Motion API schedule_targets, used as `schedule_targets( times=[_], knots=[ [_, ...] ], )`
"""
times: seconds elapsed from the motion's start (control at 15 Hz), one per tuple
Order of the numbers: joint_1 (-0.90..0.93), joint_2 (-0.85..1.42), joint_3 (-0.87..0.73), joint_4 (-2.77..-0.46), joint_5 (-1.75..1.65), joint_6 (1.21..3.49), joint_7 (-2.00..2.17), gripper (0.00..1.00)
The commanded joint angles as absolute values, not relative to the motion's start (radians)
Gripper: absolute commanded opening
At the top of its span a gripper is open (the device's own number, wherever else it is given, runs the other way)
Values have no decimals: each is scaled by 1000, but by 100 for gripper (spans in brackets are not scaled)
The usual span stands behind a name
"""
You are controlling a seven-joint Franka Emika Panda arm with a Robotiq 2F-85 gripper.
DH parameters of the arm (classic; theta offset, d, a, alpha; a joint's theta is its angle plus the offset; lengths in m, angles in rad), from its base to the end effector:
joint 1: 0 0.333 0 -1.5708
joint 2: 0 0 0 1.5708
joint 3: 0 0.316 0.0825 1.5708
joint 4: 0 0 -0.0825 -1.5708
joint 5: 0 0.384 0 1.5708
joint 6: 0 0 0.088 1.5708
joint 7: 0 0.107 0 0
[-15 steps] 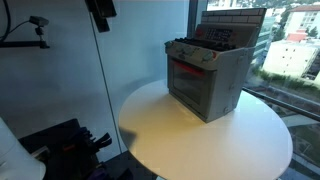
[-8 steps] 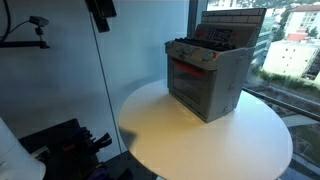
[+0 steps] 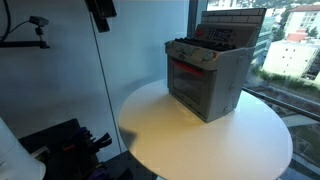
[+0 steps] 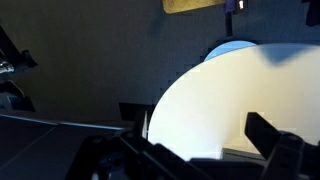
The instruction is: Turn the far right stove knob clockwise once
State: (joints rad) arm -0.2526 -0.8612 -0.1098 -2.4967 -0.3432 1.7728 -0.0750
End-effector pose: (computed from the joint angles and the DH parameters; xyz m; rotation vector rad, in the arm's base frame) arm 0.2739 -0.1436 0.5659 2.8450 -0.2977 0.1164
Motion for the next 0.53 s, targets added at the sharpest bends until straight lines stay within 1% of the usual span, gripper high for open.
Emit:
schedule_targets(
  times=[0.0,0.47],
  knots=[
    [-228,-862,-125,-2493,-357,1764,-61,100],
    [-204,-824,-129,-2459,-339,1799,-49,100]
  ],
)
